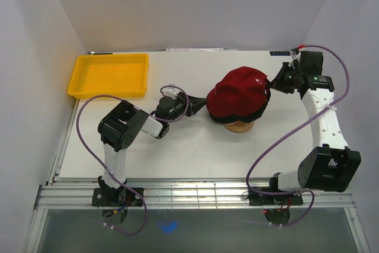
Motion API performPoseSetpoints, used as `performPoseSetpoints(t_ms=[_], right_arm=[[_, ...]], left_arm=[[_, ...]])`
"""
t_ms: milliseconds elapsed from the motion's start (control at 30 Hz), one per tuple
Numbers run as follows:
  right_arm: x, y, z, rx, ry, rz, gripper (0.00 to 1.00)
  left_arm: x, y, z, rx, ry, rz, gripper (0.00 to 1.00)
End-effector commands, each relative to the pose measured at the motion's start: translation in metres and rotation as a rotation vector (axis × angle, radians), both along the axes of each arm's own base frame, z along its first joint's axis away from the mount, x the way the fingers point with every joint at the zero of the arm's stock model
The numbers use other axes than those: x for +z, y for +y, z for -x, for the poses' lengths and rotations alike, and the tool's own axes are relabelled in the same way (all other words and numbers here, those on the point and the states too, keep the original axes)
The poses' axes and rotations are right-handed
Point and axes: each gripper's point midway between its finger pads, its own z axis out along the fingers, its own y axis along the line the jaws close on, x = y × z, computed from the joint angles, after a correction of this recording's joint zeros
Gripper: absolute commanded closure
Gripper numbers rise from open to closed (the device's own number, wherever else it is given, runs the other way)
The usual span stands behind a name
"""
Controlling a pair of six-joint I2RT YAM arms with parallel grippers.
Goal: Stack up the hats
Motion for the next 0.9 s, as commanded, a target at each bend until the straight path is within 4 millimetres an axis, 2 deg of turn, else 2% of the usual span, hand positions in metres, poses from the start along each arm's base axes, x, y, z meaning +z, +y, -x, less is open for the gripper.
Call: performPoseSetpoints(t_ms=[0, 200, 400, 633, 733, 867], right_arm=[[0.028, -0.007, -0.013, -0.017, -0.072, 0.022, 0.9], [0.039, -0.006, -0.016, -0.012, -0.087, 0.019, 0.9], [0.035, -0.002, -0.015, 0.001, -0.08, 0.012, 0.9], [0.024, 0.004, -0.009, 0.017, -0.07, 0.02, 0.91], [0.015, 0.004, -0.005, 0.014, -0.059, 0.023, 0.91], [0.006, 0.005, -0.003, 0.015, -0.047, 0.017, 0.91]], left_arm=[[0.04, -0.008, 0.015, -0.043, -0.093, 0.061, 0.73], [0.043, -0.013, 0.022, -0.06, -0.105, 0.061, 0.76], [0.047, -0.019, 0.029, -0.063, -0.112, 0.063, 0.79], [0.043, -0.012, 0.034, -0.045, -0.098, 0.047, 0.8], [0.037, -0.012, 0.037, -0.054, -0.091, 0.038, 0.71], [0.042, -0.016, 0.039, -0.073, -0.122, 0.047, 0.58]])
